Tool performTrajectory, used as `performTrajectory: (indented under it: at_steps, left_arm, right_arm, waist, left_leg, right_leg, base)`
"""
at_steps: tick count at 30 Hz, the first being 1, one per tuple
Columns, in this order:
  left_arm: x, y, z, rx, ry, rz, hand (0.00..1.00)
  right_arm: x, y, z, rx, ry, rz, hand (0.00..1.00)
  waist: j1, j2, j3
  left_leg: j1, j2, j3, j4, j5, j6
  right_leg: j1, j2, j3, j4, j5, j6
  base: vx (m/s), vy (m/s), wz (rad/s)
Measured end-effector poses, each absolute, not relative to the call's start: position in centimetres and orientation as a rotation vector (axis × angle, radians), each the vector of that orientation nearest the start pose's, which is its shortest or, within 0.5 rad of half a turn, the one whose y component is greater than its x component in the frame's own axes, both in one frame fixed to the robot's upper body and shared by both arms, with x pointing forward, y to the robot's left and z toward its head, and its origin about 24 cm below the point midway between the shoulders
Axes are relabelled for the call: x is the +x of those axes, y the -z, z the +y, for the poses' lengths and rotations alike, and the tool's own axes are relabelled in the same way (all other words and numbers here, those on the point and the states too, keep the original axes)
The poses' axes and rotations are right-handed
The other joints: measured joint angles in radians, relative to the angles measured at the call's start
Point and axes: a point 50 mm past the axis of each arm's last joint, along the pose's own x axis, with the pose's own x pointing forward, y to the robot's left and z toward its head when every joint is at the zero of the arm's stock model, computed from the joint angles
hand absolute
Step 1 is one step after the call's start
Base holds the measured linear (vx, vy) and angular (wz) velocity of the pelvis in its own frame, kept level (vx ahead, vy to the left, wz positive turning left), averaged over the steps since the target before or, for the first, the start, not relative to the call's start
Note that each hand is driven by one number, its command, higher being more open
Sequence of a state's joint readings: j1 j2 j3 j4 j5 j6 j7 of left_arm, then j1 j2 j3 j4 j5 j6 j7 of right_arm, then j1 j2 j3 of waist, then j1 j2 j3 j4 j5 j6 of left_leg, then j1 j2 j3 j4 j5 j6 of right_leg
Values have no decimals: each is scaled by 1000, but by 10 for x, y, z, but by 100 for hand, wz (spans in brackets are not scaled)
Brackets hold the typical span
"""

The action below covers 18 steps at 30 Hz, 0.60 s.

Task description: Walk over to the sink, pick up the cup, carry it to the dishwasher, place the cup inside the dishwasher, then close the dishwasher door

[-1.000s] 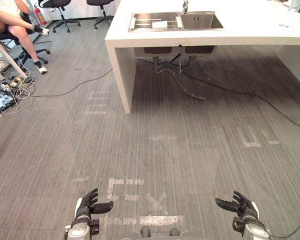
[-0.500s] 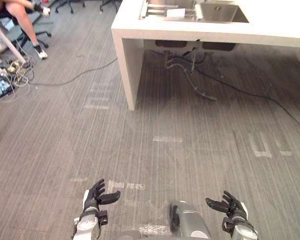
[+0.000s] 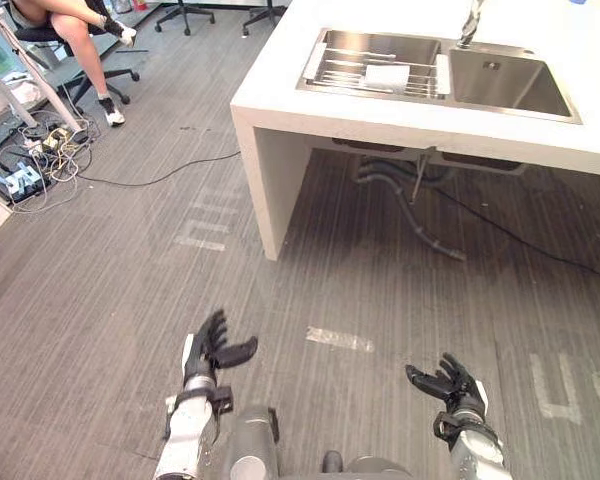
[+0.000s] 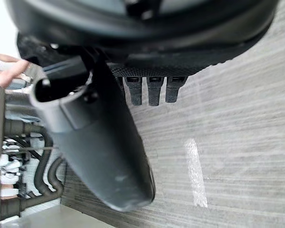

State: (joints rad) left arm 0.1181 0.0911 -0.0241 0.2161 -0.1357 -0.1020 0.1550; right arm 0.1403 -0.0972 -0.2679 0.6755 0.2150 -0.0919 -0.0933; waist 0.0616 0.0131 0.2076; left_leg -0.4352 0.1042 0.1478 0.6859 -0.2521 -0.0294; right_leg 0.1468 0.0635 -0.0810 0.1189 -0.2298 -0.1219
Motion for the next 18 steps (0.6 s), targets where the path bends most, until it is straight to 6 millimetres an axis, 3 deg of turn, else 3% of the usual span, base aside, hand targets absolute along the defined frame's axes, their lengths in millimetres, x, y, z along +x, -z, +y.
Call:
performTrajectory:
  at_steps: [1,2,3,4,6,8,9,10,13,14,16,18]
  left_arm:
    - [221,4,176,-23,-181,140,90]
    - [225,-18,173,-10,-190,43,90]
    - [226,-29,172,2,-192,-4,90]
    - [227,-50,169,11,-194,-98,90]
    - [229,-84,168,38,-193,-248,90]
    - [232,-105,167,85,-194,-347,90]
    - [232,-116,165,118,-187,-401,90]
    - [231,-127,166,150,-198,-457,90]
    - [228,-152,162,173,-212,-592,90]
    - [227,-160,162,179,-212,-645,90]
    - [227,-165,163,185,-218,-670,90]
    - [230,-164,165,212,-230,-671,90]
  right_arm:
    - [135,112,-245,141,514,687,90]
    - [130,115,-244,138,520,705,90]
    - [126,116,-244,136,525,719,90]
    - [122,118,-244,127,532,735,90]
    - [122,119,-243,120,519,744,90]
    - [127,118,-238,115,490,742,90]
    - [129,119,-233,112,460,744,90]
    - [130,120,-227,107,423,747,90]
    - [129,122,-216,110,381,758,90]
    - [129,123,-213,123,376,759,90]
    - [124,125,-212,129,377,773,90]
    - [117,127,-213,131,384,789,90]
  waist:
    - [9,1,-1]
    - [13,-5,-1]
    - [21,-16,-4]
    - [24,-28,-19]
    - [21,-42,-22]
    - [24,-46,-22]
    - [12,-45,-23]
    - [3,-43,-24]
    - [-26,-28,-46]
    - [-29,-30,-47]
    - [-37,-29,-51]
    - [-58,-33,-62]
  left_leg:
    - [-9,-25,-7,-154,40,-12]
    - [-12,-46,-15,-227,121,-7]
    - [-2,-60,-13,-225,155,5]
    - [9,-90,-4,-217,179,74]
    - [26,-95,41,-166,124,97]
    - [107,-104,64,-180,99,117]
    - [199,-112,56,-229,70,114]
    - [289,-113,55,-268,36,106]
    - [412,-82,48,-333,-28,85]
    - [457,-71,46,-355,-44,71]
    - [529,-56,45,-397,-58,52]
    - [584,-45,36,-438,-69,32]
  right_leg:
    - [19,-10,18,6,-32,14]
    - [32,-25,34,23,-69,50]
    - [37,-42,48,33,-88,68]
    - [45,-72,76,52,-105,97]
    - [3,-105,135,178,-109,122]
    - [-93,-115,164,466,-44,238]
    - [-180,-126,162,708,26,306]
    - [-247,-136,145,891,19,286]
    - [-395,-158,47,981,-26,209]
    - [-450,-168,8,941,-39,189]
    - [-507,-173,-44,823,-46,180]
    - [-547,-167,-88,591,-35,180]
  base:
    - [457,102,-33]
    - [481,121,-44]
    - [547,165,-54]
    - [739,235,-51]
    - [693,231,-54]
    - [481,183,-54]
    - [591,191,-41]
    - [471,126,-34]
    - [430,32,-6]
    - [394,-35,0]
    - [417,-103,6]
    - [549,-209,28]
